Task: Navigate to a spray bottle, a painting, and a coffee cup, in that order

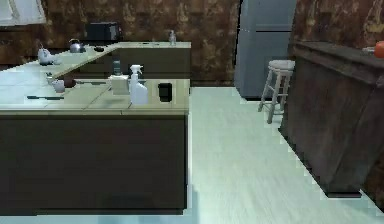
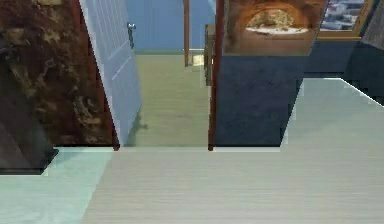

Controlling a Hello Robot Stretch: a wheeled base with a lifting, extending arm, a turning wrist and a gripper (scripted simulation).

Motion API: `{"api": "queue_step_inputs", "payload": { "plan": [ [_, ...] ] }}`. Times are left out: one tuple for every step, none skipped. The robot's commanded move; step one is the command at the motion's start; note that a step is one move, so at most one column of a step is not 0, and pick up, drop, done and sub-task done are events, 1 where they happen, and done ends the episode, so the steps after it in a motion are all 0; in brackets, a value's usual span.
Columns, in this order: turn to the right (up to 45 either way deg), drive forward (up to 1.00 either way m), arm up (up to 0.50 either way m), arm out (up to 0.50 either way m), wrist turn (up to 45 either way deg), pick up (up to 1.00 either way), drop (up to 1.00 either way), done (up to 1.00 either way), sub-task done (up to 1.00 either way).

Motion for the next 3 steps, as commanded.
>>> {"api": "queue_step_inputs", "payload": {
  "plan": [
    [0.0, 0.40, 0.00, 0.00, 0.0, 0.00, 0.00, 0.00, 0.00],
    [-21.0, 0.00, 0.00, 0.00, 0.0, 0.00, 0.00, 0.00, 0.00],
    [0.0, 0.00, 0.00, 0.00, 0.0, 0.00, 0.00, 0.00, 1.00]
  ]
}}
